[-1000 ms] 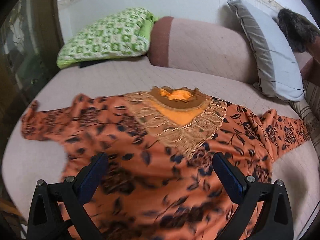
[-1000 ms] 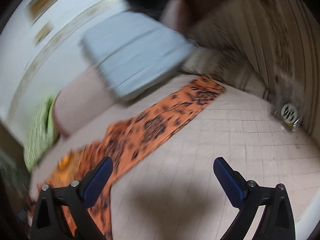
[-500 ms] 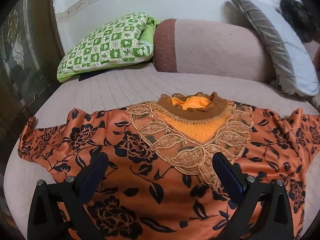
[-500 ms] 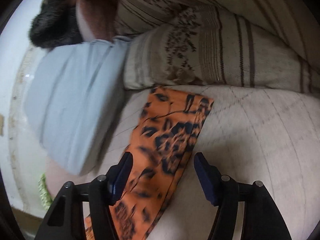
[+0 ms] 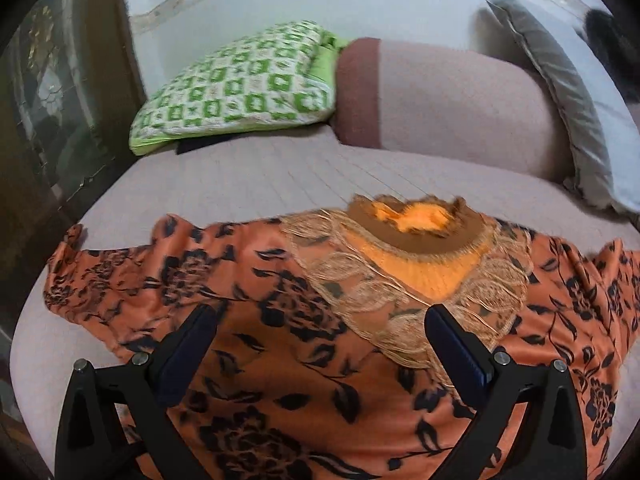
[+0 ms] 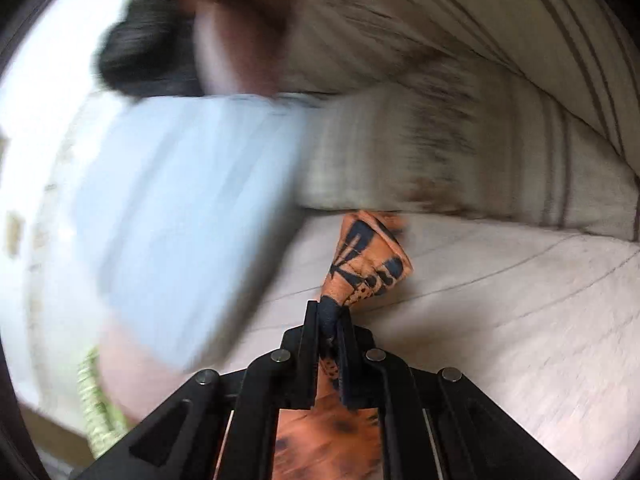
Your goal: Fold small clothes
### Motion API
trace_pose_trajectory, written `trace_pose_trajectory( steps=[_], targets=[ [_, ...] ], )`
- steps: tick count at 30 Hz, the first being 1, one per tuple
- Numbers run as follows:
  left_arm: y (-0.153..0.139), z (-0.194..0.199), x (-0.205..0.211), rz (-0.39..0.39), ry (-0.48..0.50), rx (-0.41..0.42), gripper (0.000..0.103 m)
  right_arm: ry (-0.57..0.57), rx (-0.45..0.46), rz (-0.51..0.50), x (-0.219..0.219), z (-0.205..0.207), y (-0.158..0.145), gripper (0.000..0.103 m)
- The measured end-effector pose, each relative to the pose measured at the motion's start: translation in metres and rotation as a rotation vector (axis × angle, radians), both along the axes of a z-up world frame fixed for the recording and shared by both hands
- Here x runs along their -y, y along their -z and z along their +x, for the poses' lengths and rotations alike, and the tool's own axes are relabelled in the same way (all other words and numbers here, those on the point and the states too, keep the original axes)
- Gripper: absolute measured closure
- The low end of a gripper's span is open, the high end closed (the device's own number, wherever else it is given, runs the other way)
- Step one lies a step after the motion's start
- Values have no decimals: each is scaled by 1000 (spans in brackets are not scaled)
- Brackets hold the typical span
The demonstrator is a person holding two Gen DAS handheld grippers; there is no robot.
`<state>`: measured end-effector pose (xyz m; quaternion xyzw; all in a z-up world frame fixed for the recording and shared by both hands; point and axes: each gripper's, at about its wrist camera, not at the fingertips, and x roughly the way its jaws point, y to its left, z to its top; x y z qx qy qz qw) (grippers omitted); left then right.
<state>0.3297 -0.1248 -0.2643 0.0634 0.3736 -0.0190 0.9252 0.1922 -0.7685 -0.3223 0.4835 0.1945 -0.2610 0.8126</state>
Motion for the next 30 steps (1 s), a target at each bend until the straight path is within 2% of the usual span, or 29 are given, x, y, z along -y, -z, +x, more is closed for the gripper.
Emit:
trace_pose_trajectory(
  steps=[5, 9, 12, 15, 18, 20, 24, 27, 30],
  targets=[
    [-19, -2, -35, -10, -65, 46, 0, -189, 199, -14, -82, 18, -74, 95],
    [-30, -1, -76, -44, -127, 56, 0, -396, 275, -13, -178, 61, -114, 95],
    [-34, 0, -107, -73, -179, 54, 0, -534, 303, 12, -255, 97, -125, 95],
    [-35, 2, -136, -85, -228, 53, 0, -654, 304, 63, -344, 132, -116, 95],
    [-34, 6, -160, -72, -278, 52, 0, -751, 267, 121, -425, 170, -89, 95],
    [-33, 9, -174, -72, -303, 42, 0, -791, 201, 133, -476, 191, -67, 95],
    [-27, 18, -192, -84, -329, 8, 0, -907, -32, 77, -556, 230, -14, 89],
    [-24, 21, -196, -93, -329, -14, 0, -1047, -230, 107, -588, 246, 21, 88],
    [-25, 21, -191, -98, -318, -20, 0, -1097, -221, 59, -584, 240, 20, 88]
  ],
)
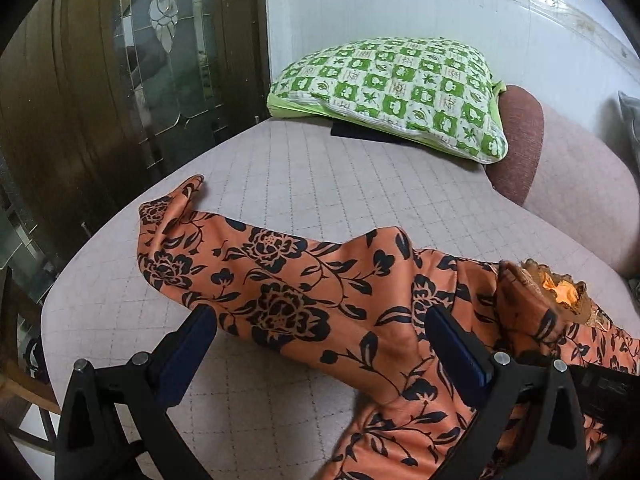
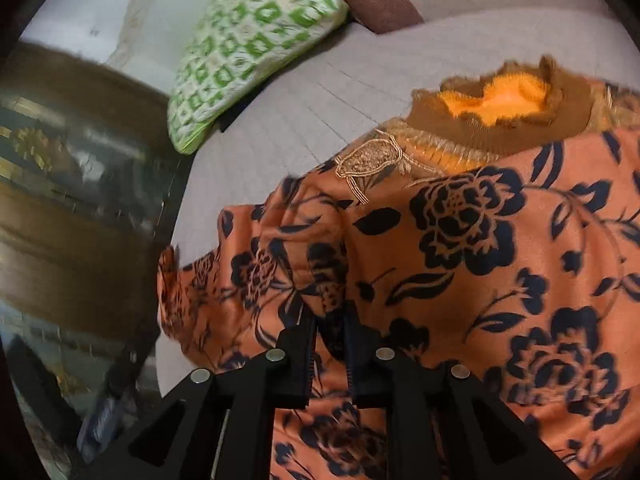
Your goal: Fold small clothes
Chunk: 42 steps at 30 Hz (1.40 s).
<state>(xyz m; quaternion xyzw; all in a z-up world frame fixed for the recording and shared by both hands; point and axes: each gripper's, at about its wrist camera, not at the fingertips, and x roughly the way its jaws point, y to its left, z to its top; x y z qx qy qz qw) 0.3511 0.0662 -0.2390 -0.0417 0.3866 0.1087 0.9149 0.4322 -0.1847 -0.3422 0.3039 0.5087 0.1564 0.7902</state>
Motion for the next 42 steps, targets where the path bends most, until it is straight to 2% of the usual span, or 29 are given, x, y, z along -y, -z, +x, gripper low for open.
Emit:
trace_pose_trajectory(
  steps=[3, 5, 10, 13, 16, 19, 20, 21, 23, 27, 28, 30, 31, 32, 34, 36, 38, 40, 42],
  targets=[
    [-1, 0, 10, -12, 19, -1, 0, -6, 84, 11, 26, -26, -22, 88],
    [0, 0, 19, -27, 44, -7, 0, 46, 146, -42, 58, -51, -38, 88],
    [7, 7, 58, -101, 146, -42, 0, 240, 176, -133, 148, -96, -48, 88],
    [15, 14, 83, -100, 179, -71, 0, 335, 154, -114, 195, -113, -39, 88],
    [36, 27, 106, -43, 188, -140, 0, 409, 116, -67, 223, -117, -24, 88],
    [77, 45, 122, 125, 155, -316, 0, 424, 0, -31, 242, -109, 8, 89],
    [86, 47, 124, 130, 156, -341, 0, 438, -55, -47, 247, -105, 21, 90],
    [83, 45, 122, 110, 145, -321, 0, 441, -76, -26, 250, -104, 30, 90],
    [73, 45, 122, 82, 152, -314, 0, 457, -66, 12, 255, -106, 26, 90],
    [54, 38, 122, 95, 157, -240, 0, 450, 64, -59, 249, -109, -2, 89],
    [54, 38, 122, 99, 166, -240, 0, 437, 57, -59, 246, -107, 0, 87],
    [62, 40, 122, 117, 183, -289, 0, 370, -59, -75, 235, -94, 20, 85],
    [66, 40, 121, 124, 183, -313, 0, 362, -70, -74, 234, -94, 26, 86],
    [66, 39, 119, 121, 185, -319, 0, 382, -38, -75, 235, -97, 24, 86],
    [52, 31, 110, 103, 194, -275, 0, 385, -34, -86, 234, -99, 14, 86],
    [31, 25, 91, 108, 174, -198, 0, 372, 16, -92, 226, -103, 4, 86],
    [16, 22, 64, 110, 116, -154, 0, 341, 70, -106, 212, -107, -6, 86],
    [8, 23, 24, 64, 46, -146, 0, 284, 101, -133, 195, -106, -10, 86],
    [8, 30, -24, -18, -39, -173, 0, 230, 118, -171, 174, -105, -11, 86]
  ],
)
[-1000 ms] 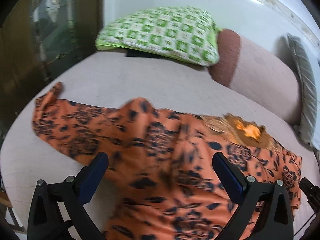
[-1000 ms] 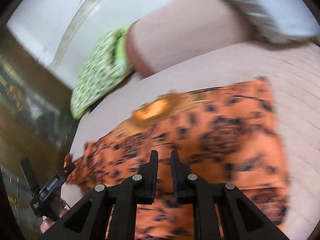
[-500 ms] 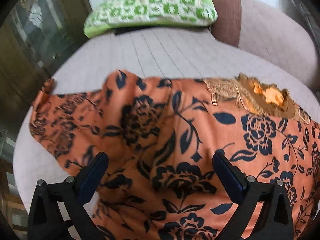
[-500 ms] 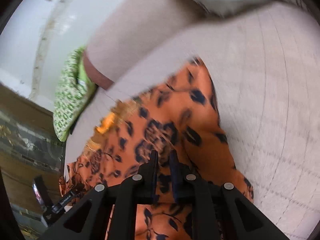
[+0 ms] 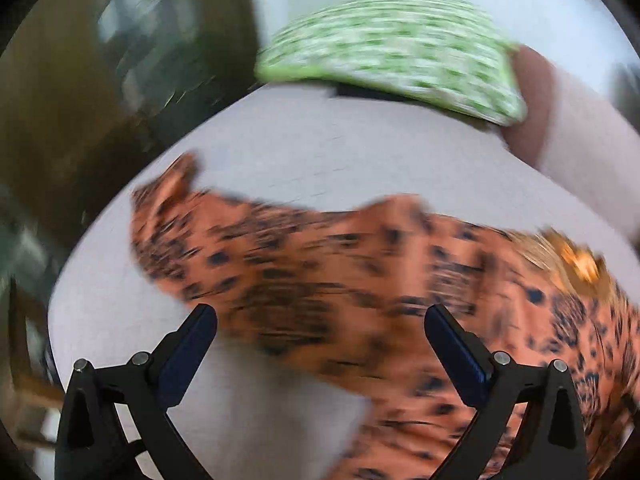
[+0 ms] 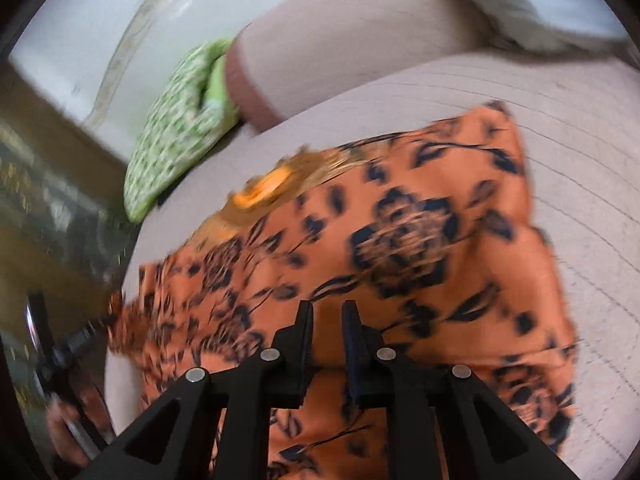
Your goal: Fold small clothes
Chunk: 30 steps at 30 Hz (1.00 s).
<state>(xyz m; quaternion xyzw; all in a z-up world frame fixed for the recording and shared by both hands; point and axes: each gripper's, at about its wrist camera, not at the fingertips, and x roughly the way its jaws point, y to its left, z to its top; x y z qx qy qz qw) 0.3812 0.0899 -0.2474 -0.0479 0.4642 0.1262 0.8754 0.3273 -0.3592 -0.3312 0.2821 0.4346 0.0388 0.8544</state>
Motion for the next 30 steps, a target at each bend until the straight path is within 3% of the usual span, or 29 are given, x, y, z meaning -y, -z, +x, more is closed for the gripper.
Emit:
trace_pose_trajectory(
  steps=[3, 6, 9, 11, 13, 20, 23, 24, 25, 27, 29, 30],
  targets=[
    [9, -1, -78, -115, -179, -33, 0, -71, -20, -38, -24, 2, 6, 86],
    [11, -11, -137, -211, -295, -3, 0, -99, -50, -58, -38, 6, 18, 86],
    [14, -16, -187, -309, -356, 32, 0, -88, -36, -63, -38, 4, 22, 85],
    [11, -18, -207, -322, -386, 55, 0, -81, -36, -50, -36, 5, 24, 85],
    [4, -20, -217, -291, -401, 87, 0, -73, -36, -28, -42, 15, 28, 85],
    [-15, 13, -207, -34, -379, 127, 0, -62, -32, -15, -42, 20, 30, 85],
    [-4, 50, -199, 78, -354, 46, 0, -78, -31, -34, -44, 22, 29, 85],
    [6, 61, -206, 55, -356, -13, 0, -82, -31, -35, -44, 22, 29, 85],
    [13, 64, -216, -17, -362, -35, 0, -86, -31, -33, -43, 22, 30, 85],
    [25, 58, -249, -263, -388, -22, 0, -86, -35, -26, -42, 23, 30, 85],
    [33, 45, -282, -446, -440, 21, 0, -82, -38, -27, -43, 24, 31, 85],
    [35, 41, -293, -492, -453, 38, 0, -81, -39, -27, -43, 24, 31, 85]
  ],
)
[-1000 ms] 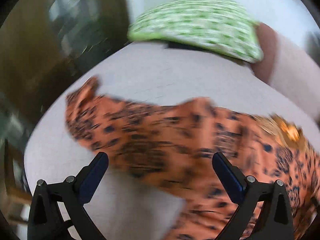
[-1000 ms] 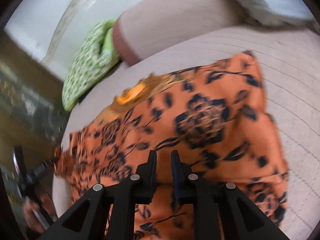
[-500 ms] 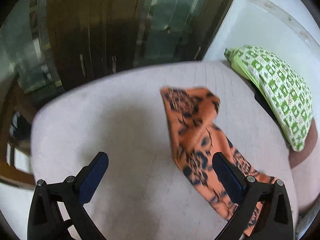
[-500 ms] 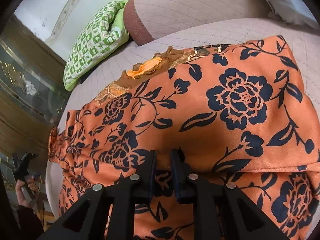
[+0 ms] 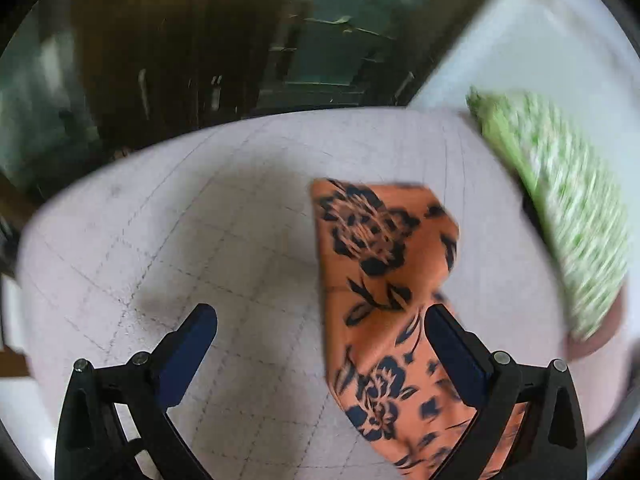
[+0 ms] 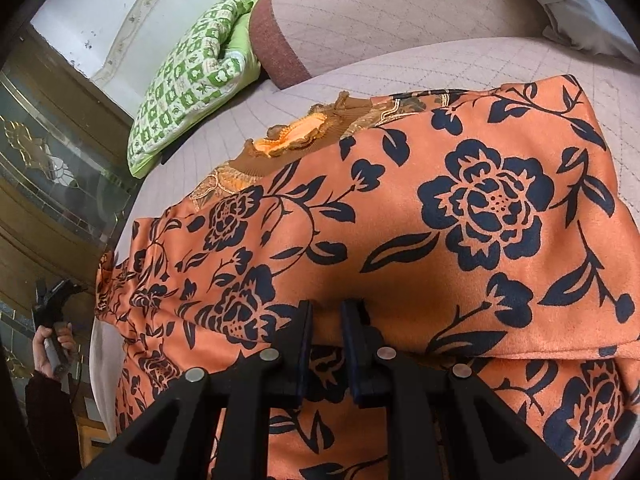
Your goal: Fold small clothes
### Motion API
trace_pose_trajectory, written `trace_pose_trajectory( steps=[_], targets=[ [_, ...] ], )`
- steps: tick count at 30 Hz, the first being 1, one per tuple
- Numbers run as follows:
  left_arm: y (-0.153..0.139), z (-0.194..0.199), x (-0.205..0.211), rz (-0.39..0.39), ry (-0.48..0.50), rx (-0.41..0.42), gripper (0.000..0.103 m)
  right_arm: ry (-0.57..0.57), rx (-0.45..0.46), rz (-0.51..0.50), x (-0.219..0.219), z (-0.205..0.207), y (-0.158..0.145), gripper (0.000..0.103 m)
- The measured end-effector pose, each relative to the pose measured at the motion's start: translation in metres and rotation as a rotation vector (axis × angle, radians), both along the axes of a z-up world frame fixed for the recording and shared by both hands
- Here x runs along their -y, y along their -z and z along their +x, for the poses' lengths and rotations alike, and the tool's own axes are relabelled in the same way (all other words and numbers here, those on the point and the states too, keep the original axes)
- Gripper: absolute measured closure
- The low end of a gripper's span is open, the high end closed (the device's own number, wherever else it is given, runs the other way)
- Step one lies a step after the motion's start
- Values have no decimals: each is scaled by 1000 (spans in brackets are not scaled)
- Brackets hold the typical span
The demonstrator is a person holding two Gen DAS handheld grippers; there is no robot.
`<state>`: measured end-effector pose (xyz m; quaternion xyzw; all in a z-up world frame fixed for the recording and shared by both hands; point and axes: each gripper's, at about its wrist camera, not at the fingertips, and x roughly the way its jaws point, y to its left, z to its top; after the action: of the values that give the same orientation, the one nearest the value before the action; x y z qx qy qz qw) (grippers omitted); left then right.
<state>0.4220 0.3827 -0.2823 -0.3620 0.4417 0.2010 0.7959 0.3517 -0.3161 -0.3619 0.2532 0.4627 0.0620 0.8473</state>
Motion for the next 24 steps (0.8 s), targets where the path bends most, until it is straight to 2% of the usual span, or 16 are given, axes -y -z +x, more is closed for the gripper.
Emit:
trace_pose_trajectory(
  steps=[3, 4, 5, 7, 10, 18, 19, 21, 22, 23, 24],
  targets=[
    [5, -2, -21, -103, 16, 60, 3, -1, 2, -8, -2, 0, 0, 85],
    [8, 1, -23, -131, 28, 63, 12, 0, 2, -8, -2, 0, 0, 85],
    [11, 5, -24, -146, 36, 58, 27, 1, 2, -8, -2, 0, 0, 85],
    [20, 20, -20, -186, 66, 32, 45, 3, 3, -6, -2, 0, 0, 85],
    [28, 35, -11, -198, 83, 4, 47, 6, 5, -10, -3, 0, 0, 85],
    [33, 53, -13, -195, 40, 54, 46, -1, 13, -23, -5, 5, 2, 85],
    [34, 53, -13, -184, 36, 59, 51, -2, 13, -23, -5, 5, 2, 85],
    [37, 56, -13, -156, 33, 69, 71, -2, 12, -21, -5, 6, 2, 85],
    [40, 56, -13, -157, 36, 68, 87, -2, 12, -20, -5, 6, 3, 85],
    [42, 54, -14, -168, 38, 69, 96, -2, 12, -20, -5, 6, 3, 85],
    [45, 52, -15, -186, 35, 79, 96, -1, 12, -17, -5, 6, 3, 85]
  ],
)
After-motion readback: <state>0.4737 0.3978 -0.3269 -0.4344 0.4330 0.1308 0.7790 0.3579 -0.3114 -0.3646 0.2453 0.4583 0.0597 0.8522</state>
